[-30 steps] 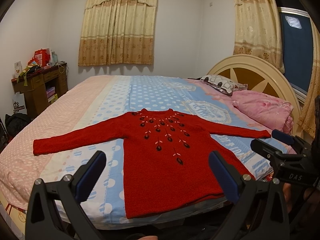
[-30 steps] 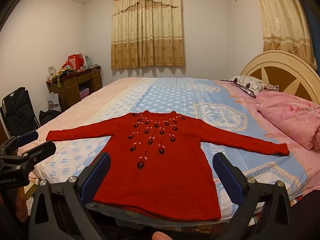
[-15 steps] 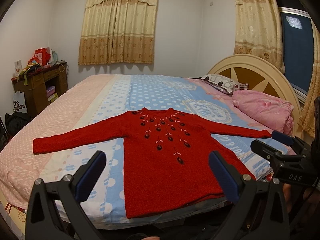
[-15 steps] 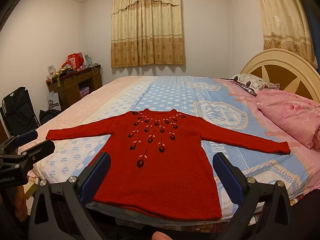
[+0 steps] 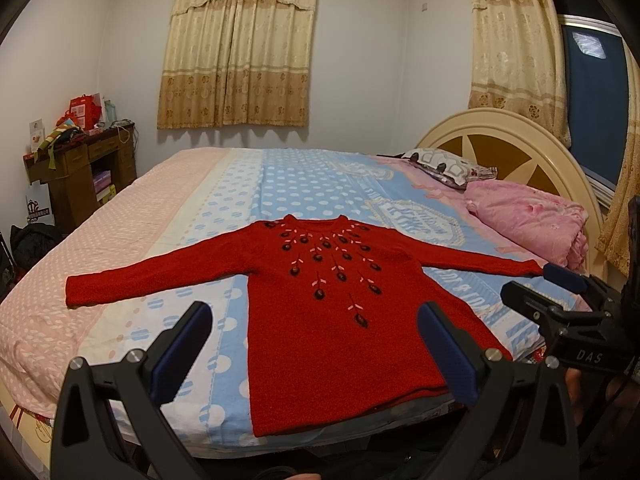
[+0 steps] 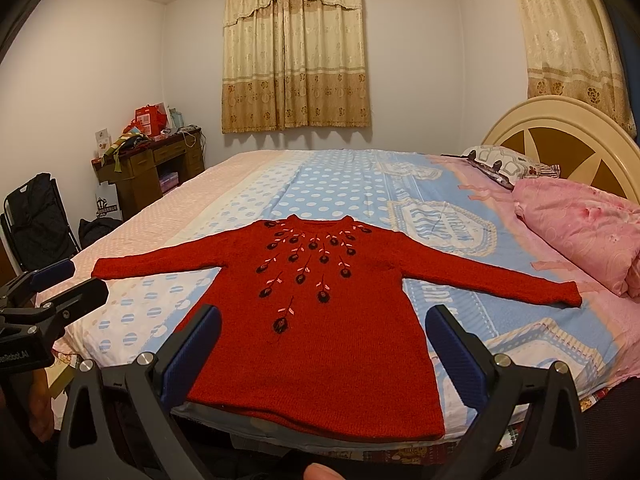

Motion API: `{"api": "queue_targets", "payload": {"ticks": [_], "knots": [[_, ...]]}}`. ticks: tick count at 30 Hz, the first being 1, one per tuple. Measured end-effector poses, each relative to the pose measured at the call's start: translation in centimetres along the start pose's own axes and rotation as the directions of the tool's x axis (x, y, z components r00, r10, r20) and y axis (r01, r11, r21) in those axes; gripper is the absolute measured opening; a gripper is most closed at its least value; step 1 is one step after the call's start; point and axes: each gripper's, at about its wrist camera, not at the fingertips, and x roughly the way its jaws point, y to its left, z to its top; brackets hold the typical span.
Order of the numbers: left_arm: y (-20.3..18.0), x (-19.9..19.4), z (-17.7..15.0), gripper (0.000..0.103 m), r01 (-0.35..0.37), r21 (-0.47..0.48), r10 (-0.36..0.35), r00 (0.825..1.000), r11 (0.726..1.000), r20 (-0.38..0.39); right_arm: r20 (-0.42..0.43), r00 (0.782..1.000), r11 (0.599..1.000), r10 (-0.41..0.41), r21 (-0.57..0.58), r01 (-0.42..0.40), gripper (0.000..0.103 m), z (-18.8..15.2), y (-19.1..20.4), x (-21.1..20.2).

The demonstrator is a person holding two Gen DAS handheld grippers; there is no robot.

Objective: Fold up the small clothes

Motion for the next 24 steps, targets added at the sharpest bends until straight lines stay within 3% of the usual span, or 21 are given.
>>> {"api": "queue_targets", "payload": {"ticks": [19, 24], "knots": [[0.8, 0.8, -0.8, 0.103, 0.014, -0.005, -0.014, 1.0, 1.0, -0.009, -0.016, 1.0, 1.0, 0.003, -0.005, -0.003, 0.102, -0.6, 0.3, 0.6], [1.4, 1.5, -0.1, 0.103, 0.016, 0.007, -0.016, 1.0, 1.0, -0.001, -0.042, 0.999, 1.0, 0.022, 0.0, -0.022, 0.102, -0.4, -1.2, 2.1]]}}
